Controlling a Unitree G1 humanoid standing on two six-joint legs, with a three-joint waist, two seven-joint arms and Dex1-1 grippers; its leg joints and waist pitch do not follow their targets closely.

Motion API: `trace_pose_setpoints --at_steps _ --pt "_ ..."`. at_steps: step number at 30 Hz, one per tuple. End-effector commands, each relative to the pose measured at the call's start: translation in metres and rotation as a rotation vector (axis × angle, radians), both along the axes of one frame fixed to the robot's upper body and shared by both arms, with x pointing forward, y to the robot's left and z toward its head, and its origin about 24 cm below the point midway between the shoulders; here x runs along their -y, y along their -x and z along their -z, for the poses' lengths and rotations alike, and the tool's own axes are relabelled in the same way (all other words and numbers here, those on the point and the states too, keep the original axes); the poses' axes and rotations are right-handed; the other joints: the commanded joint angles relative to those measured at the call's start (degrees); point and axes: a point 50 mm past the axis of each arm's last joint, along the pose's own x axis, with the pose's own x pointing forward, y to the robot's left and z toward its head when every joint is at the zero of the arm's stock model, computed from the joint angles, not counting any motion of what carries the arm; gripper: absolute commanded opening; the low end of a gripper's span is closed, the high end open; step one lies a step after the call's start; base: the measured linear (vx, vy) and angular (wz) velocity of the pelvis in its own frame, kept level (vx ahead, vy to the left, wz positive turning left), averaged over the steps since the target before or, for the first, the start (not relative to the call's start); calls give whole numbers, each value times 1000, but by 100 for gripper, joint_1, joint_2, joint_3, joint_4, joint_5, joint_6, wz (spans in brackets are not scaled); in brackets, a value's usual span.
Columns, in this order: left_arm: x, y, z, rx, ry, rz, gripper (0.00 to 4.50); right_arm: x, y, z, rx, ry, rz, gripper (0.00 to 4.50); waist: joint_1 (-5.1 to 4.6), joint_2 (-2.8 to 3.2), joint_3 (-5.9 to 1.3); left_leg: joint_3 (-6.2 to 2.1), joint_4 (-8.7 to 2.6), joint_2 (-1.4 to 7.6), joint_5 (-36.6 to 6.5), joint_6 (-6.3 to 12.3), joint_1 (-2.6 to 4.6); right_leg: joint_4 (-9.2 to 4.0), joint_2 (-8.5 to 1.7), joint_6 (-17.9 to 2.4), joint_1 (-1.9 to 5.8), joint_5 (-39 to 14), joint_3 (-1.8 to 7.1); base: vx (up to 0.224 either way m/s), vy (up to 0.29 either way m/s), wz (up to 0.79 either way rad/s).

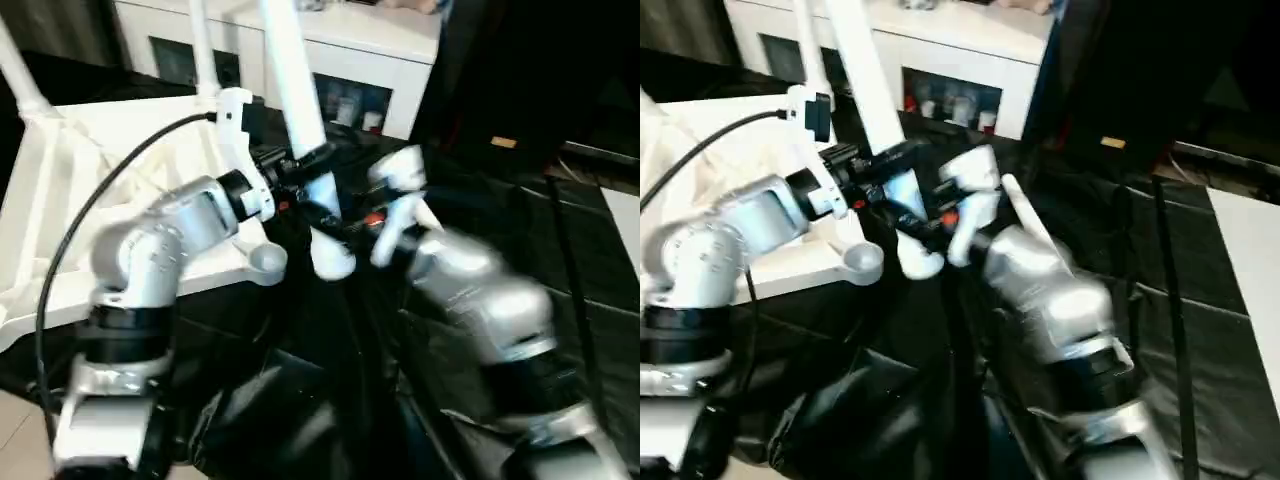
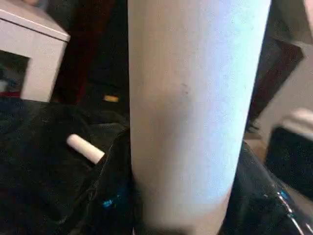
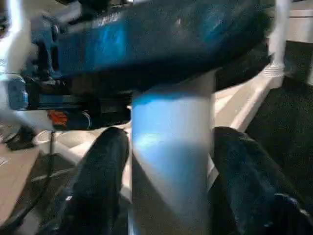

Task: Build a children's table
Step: Pick table leg

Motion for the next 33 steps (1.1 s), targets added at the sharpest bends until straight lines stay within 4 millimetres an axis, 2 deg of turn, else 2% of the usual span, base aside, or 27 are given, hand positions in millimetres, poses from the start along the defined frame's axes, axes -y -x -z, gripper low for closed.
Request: trace_pose_setpoints --at_steps 1,2,4,5,6,9,12,15,24,33 --pt "9 4 -10 28 -7 74 190 7 3 -7 -16 -13 -57 321 4 133 -400 -143 -485 340 -646 -81 29 -420 -528 -858 366 -1288 370 0 0 0" --pt "9 4 -12 24 -6 91 190 12 5 -7 -36 -9 -91 343 14 155 -406 -149 -480 338 -636 -81 32 -422 -533 -868 372 -1308 366 0 0 0" --pt "10 4 -19 17 30 124 190 22 12 -7 -86 11 -174 355 10 132 -415 -142 -465 328 -547 -52 20 -410 -513 -903 392 -1209 361 0 0 0" --pt "10 4 -21 16 40 137 190 25 14 -8 -99 17 -197 365 44 133 -416 -137 -452 332 -508 3 35 -420 -522 -924 385 -1165 367 0 0 0" --pt "10 3 -23 12 53 141 190 27 16 -8 -114 21 -216 365 40 121 -409 -144 -457 336 -498 4 6 -424 -531 -943 397 -1217 361 0 0 0" --pt "9 0 -28 -22 104 137 190 30 17 -7 -136 31 -224 398 39 104 -415 -144 -440 321 -502 -17 -7 -453 -551 -888 399 -1515 350 0 0 0" --pt "8 -4 -29 -57 130 113 190 31 15 -6 -155 35 -193 423 38 106 -413 -146 -433 314 -495 -29 5 -477 -529 -856 376 -1633 335 0 0 0" --pt "7 -5 -27 -75 124 101 190 31 13 -6 -170 29 -185 425 42 111 -421 -153 -439 327 -459 -42 12 -466 -530 -824 370 -1597 334 0 0 0" --pt "5 -6 -25 -123 112 98 190 32 4 -21 -219 -109 -149 425 89 121 -434 -147 -441 338 -341 -66 19 -423 -538 -948 372 -1270 337 0 0 0" --pt "10 -1 -24 -60 41 139 190 30 5 -12 -173 71 -149 425 127 121 -427 -146 -457 338 -372 -137 25 -436 -548 -807 372 -1356 344 0 0 0"
